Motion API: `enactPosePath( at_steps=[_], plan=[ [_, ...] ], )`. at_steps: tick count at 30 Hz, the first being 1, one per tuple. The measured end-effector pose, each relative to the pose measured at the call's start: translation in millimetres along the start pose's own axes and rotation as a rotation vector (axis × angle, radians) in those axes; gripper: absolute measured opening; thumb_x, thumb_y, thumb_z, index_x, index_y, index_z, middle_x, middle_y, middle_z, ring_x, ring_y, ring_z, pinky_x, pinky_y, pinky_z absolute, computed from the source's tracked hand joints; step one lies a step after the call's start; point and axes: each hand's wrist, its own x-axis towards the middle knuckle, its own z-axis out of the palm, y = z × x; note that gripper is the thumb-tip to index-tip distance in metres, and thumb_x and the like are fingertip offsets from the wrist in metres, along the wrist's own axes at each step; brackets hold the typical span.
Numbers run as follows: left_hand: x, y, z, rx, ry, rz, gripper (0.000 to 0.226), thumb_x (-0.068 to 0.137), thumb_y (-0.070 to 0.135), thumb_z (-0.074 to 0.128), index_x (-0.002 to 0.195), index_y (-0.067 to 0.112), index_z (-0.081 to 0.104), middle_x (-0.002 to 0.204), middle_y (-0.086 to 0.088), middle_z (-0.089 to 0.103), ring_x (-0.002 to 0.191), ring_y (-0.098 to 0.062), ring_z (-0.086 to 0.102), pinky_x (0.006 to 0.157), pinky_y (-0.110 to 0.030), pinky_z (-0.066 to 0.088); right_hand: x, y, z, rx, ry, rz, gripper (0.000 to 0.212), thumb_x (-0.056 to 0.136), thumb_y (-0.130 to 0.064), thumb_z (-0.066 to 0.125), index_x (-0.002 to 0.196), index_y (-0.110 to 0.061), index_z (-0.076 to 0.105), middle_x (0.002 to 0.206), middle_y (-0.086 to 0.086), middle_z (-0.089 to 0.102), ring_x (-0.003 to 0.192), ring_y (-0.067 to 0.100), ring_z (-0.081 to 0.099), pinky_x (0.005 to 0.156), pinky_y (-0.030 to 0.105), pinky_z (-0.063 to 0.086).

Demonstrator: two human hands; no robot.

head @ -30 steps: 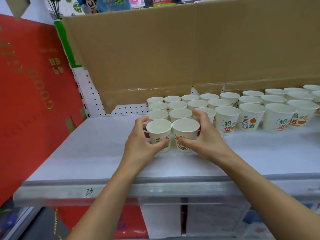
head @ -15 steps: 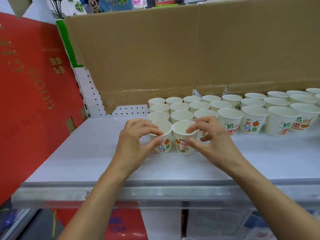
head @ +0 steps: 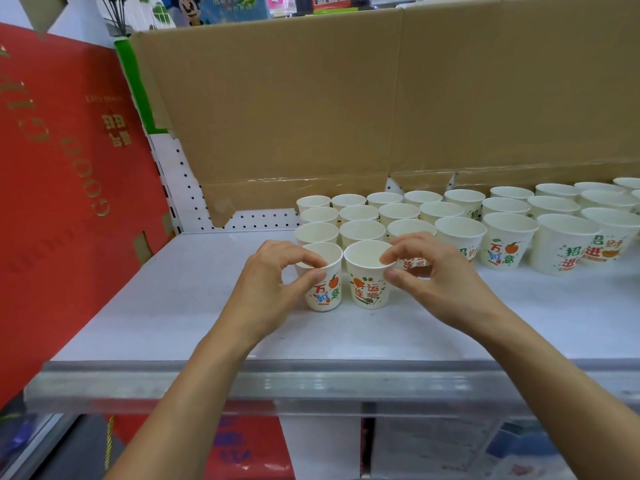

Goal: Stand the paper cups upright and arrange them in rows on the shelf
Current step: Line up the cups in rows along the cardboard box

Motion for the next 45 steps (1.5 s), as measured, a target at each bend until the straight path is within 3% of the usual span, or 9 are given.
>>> enactPosePath(
  at_steps=[7,11,17,21,26,30,34,38,45],
  plan=[
    [-2.8,4.0,-1.9,0.004,0.015,0.006,0.012,0.082,0.031,0.072,0.092,0.036,0.068,0.097,0.033,0.053,0.104,0.011,0.045,0.083,-0.005,0.034,0.1,-0.7,-0.5,-0.015,0.001,-0.028,0.028,0.085,-0.018,0.069,0.110,-0.031,0.066,0.120,-0.014,0.054,0.105,0.001,0.054,0.082,0.013,0.049],
    [-2.9,10.0,-2.1,0.025,0.074,0.022,0.021,0.081,0.035,0.071,0.101,0.038,0.065,0.108,0.025,0.056,0.111,0.003,0.045,0.090,-0.013,0.033,-6.6,-0.6,-8.6,-0.031,0.020,-0.046,0.038,0.086,-0.025,0.068,0.122,-0.035,0.059,0.128,-0.014,0.051,0.111,0.002,0.051,0.091,0.018,0.048],
    [1.1,72.2,36.8,-0.058,0.154,0.224,0.030,0.082,0.035,0.068,0.112,0.037,0.062,0.103,0.041,0.048,0.105,0.012,0.044,0.089,-0.016,0.037,-36.8,20.0,-51.4,-0.099,0.128,-0.068,0.037,0.088,-0.026,0.066,0.123,-0.031,0.058,0.125,-0.018,0.050,0.112,-0.001,0.050,0.094,0.019,0.047],
    [12.5,128.2,89.6,-0.135,0.045,0.353,0.031,0.084,0.035,0.067,0.115,0.035,0.061,0.107,0.031,0.055,0.110,0.006,0.048,0.091,-0.010,0.038,-55.8,48.0,-101.7,-0.159,0.278,-0.086,0.029,0.088,-0.020,0.066,0.117,-0.023,0.065,0.119,-0.010,0.057,0.112,0.003,0.051,0.093,0.027,0.048],
    [47.1,182.5,159.1,-0.073,-0.094,0.406,0.031,0.089,0.027,0.065,0.120,0.026,0.063,0.117,0.014,0.061,0.113,0.000,0.047,0.099,-0.022,0.039,-74.3,87.6,-172.6,-0.285,0.372,-0.060,0.025,0.085,-0.013,0.069,0.109,-0.021,0.067,0.114,-0.005,0.061,0.109,0.011,0.053,0.093,0.034,0.047],
    [89.3,192.5,185.8,0.320,-0.034,0.307,0.036,0.093,0.030,0.057,0.129,0.032,0.057,0.131,0.008,0.059,0.126,-0.014,0.042,0.105,-0.035,0.027,-59.9,111.2,-208.3,-0.468,0.310,-0.037,0.025,0.087,-0.011,0.065,0.110,-0.019,0.068,0.114,-0.002,0.063,0.112,0.019,0.051,0.089,0.030,0.044],
    [105.8,189.4,194.2,0.533,-0.062,0.227,0.026,0.093,0.030,0.056,0.117,0.037,0.065,0.116,0.008,0.064,0.120,-0.015,0.042,0.097,-0.035,0.024,-30.8,117.4,-206.8,-0.652,0.166,-0.045,0.031,0.091,-0.015,0.059,0.121,-0.019,0.064,0.121,0.000,0.058,0.116,0.019,0.042,0.087,0.031,0.041],
    [107.0,190.6,200.6,0.553,-0.051,0.242,0.020,0.091,0.025,0.057,0.098,0.034,0.073,0.092,0.008,0.066,0.109,-0.014,0.046,0.088,-0.034,0.026,-13.7,119.7,-201.0,-0.766,0.052,0.024,0.025,0.095,-0.019,0.050,0.115,-0.021,0.065,0.114,0.000,0.057,0.113,0.019,0.042,0.080,0.040,0.048],
    [87.5,201.9,173.1,0.351,-0.046,0.304,0.020,0.090,0.027,0.061,0.103,0.037,0.072,0.099,0.016,0.070,0.098,-0.009,0.052,0.090,-0.035,0.032,-26.7,121.1,-209.6,-0.677,0.116,-0.021,0.012,0.091,-0.020,0.059,0.093,-0.017,0.071,0.090,0.000,0.058,0.095,0.022,0.051,0.070,0.039,0.048]
  ],
)
